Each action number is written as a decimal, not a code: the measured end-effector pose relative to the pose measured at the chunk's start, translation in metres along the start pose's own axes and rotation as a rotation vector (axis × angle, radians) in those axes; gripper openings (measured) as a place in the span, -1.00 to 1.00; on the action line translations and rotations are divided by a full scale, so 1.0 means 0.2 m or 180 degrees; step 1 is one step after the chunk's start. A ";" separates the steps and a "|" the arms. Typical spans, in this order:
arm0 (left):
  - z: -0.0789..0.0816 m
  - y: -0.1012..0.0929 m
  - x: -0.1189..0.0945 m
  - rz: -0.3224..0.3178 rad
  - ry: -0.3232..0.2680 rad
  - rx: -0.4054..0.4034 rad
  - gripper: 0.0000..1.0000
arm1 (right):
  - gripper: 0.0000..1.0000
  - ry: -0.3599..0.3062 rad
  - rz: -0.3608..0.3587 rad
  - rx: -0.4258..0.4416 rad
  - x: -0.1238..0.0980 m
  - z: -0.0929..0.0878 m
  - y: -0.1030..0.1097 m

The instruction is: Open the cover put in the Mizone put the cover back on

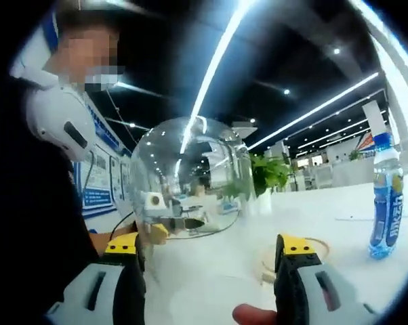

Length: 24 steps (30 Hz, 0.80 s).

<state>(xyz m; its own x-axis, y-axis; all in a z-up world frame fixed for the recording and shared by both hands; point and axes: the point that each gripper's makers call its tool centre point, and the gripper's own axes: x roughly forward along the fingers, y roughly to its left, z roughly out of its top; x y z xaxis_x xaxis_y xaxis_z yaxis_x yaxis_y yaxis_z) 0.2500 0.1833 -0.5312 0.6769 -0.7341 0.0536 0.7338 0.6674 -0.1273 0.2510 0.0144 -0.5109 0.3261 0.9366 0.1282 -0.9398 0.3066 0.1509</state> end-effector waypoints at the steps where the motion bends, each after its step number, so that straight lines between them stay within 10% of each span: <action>1: 0.00 0.00 0.00 0.0010 0.0005 -0.0009 -0.08 | 0.26 -0.0004 -0.0023 0.0008 -0.01 0.00 0.00; 12: -0.03 0.07 0.00 0.0245 -0.0042 -0.0067 -0.38 | -0.26 -0.0355 -0.0783 0.0298 -0.20 0.00 -0.19; 24: -0.08 0.18 0.07 0.0395 -0.0086 -0.0112 -0.49 | -0.49 -0.0180 -0.1209 0.0080 -0.23 -0.09 -0.28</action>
<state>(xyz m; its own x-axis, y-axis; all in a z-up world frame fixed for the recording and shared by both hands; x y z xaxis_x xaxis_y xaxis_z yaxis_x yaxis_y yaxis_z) 0.2845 0.1951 -0.5499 0.7641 -0.6421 0.0617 0.6420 0.7478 -0.1691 0.2878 -0.0428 -0.5428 0.6564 0.7460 0.1122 -0.7484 0.6250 0.2220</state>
